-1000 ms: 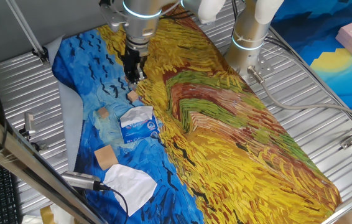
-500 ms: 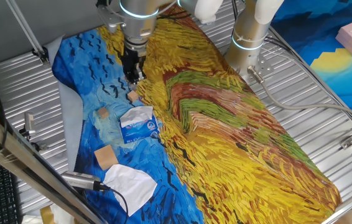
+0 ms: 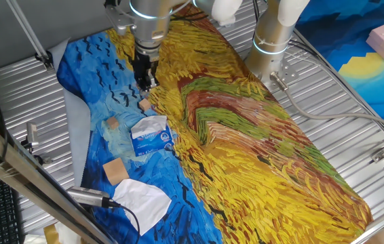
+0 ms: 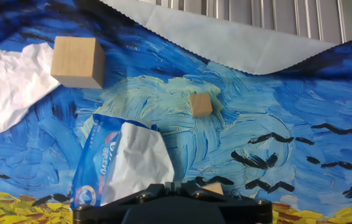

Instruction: Pull out a napkin

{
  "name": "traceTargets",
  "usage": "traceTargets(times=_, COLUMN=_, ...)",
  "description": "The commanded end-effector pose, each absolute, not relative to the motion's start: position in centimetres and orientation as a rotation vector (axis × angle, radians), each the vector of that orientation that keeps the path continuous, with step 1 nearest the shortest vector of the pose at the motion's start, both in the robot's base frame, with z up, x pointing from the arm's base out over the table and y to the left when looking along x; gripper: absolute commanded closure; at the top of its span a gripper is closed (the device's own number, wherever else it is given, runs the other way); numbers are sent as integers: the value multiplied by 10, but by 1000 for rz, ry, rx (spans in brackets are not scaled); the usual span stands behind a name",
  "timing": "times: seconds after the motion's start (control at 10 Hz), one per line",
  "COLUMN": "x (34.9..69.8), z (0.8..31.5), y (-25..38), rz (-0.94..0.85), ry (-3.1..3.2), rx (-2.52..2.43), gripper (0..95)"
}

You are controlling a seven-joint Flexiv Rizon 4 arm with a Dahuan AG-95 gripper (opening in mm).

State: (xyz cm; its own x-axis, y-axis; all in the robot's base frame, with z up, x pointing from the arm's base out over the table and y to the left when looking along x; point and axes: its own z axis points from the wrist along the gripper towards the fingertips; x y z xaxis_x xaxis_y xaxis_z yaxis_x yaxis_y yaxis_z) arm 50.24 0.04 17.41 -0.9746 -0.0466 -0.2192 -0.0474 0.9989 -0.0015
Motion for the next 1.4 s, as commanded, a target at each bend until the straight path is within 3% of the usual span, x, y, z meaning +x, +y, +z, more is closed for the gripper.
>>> traceTargets(times=0.1, x=509, z=176, y=1, rz=30, ry=2955, rx=-7, gripper=950)
traceTargets(times=0.6, x=539, z=173, y=3, rz=78, ry=3128, rx=90, gripper=950)
traceTargets(times=1.4, x=538, z=130, y=24, rz=58, ry=3109, rx=136, gripper=950)
